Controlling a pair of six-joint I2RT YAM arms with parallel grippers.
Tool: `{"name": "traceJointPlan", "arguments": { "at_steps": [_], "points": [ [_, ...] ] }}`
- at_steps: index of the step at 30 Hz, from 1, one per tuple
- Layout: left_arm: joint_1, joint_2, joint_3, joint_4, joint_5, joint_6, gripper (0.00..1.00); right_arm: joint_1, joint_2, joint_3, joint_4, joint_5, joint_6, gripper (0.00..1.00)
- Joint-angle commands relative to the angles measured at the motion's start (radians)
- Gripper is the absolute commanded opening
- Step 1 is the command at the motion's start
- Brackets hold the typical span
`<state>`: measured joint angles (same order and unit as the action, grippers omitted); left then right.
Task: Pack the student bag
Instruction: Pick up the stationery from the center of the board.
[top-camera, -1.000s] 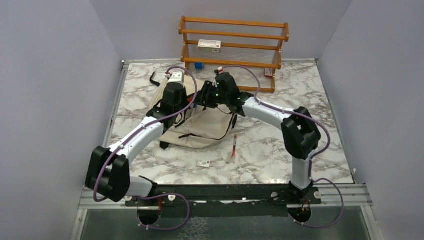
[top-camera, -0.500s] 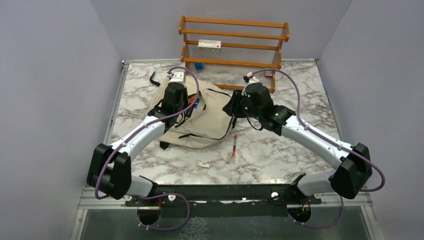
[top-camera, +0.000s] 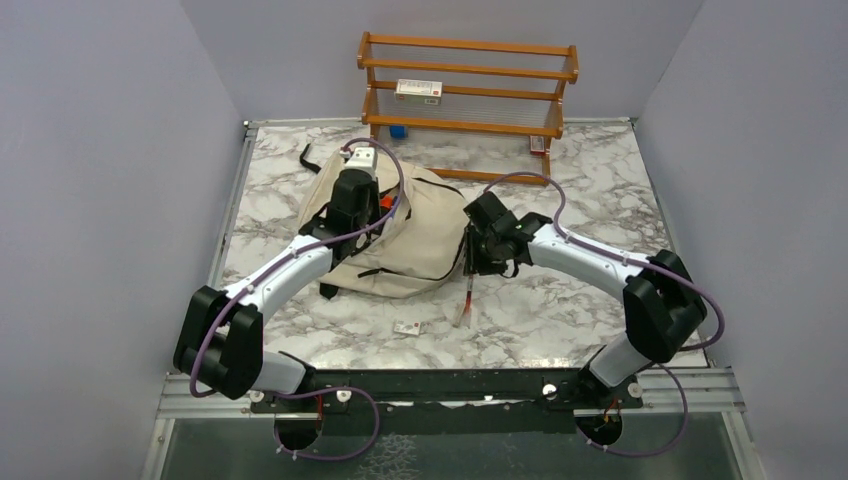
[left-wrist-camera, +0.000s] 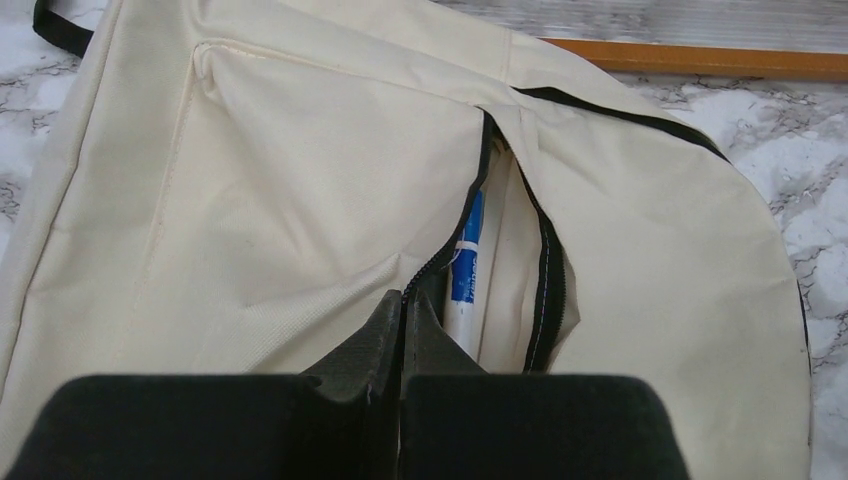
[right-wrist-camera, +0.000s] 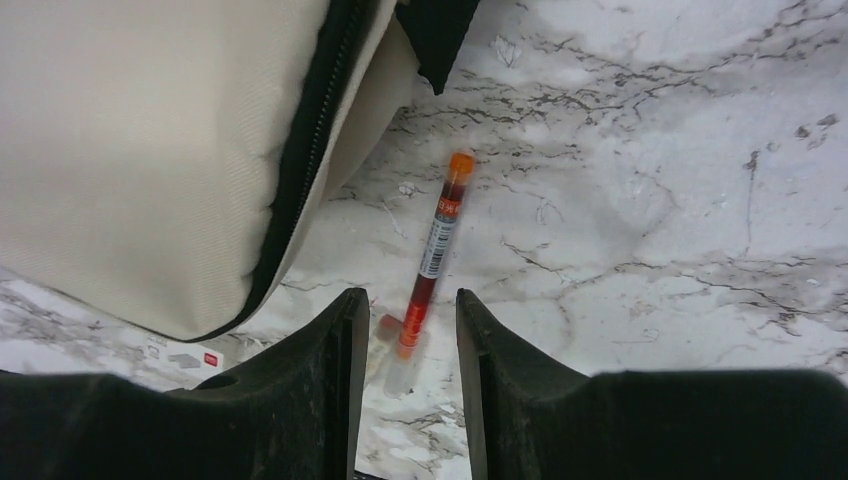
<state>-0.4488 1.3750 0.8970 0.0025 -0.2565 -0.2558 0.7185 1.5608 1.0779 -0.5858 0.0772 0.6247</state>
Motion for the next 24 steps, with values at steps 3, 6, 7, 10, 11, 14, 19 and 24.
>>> {"name": "traceJointPlan", "arguments": {
  "at_steps": [3,6,7,10,11,14,19,24],
  "points": [
    [-0.042,-0.030,-0.009,0.044,-0.048,0.026,0.00,0.005,0.081,-0.011,-0.012,-0.060,0.010,0.41],
    [-0.053,-0.032,-0.015,0.055,-0.027,0.020,0.00,0.006,0.129,0.005,-0.033,-0.070,0.000,0.40],
    [-0.056,-0.034,-0.016,0.057,-0.027,0.024,0.00,0.006,0.145,0.014,-0.043,-0.070,-0.001,0.40],
    [-0.068,-0.030,-0.013,0.053,-0.043,0.031,0.00,0.009,0.166,0.005,-0.030,-0.070,-0.010,0.40],
    [-0.069,-0.031,-0.011,0.054,-0.044,0.032,0.00,0.009,0.172,0.001,-0.027,-0.070,-0.013,0.40],
    [-0.071,-0.037,-0.015,0.054,-0.047,0.038,0.00,0.010,0.200,0.009,-0.047,-0.070,-0.005,0.39],
    [-0.071,-0.039,-0.007,0.048,-0.066,0.047,0.00,0.012,0.212,-0.001,-0.027,-0.070,0.001,0.25],
    [-0.072,-0.047,-0.007,0.046,-0.087,0.068,0.00,0.012,0.159,-0.010,0.005,-0.055,0.059,0.13]
  ]
}}
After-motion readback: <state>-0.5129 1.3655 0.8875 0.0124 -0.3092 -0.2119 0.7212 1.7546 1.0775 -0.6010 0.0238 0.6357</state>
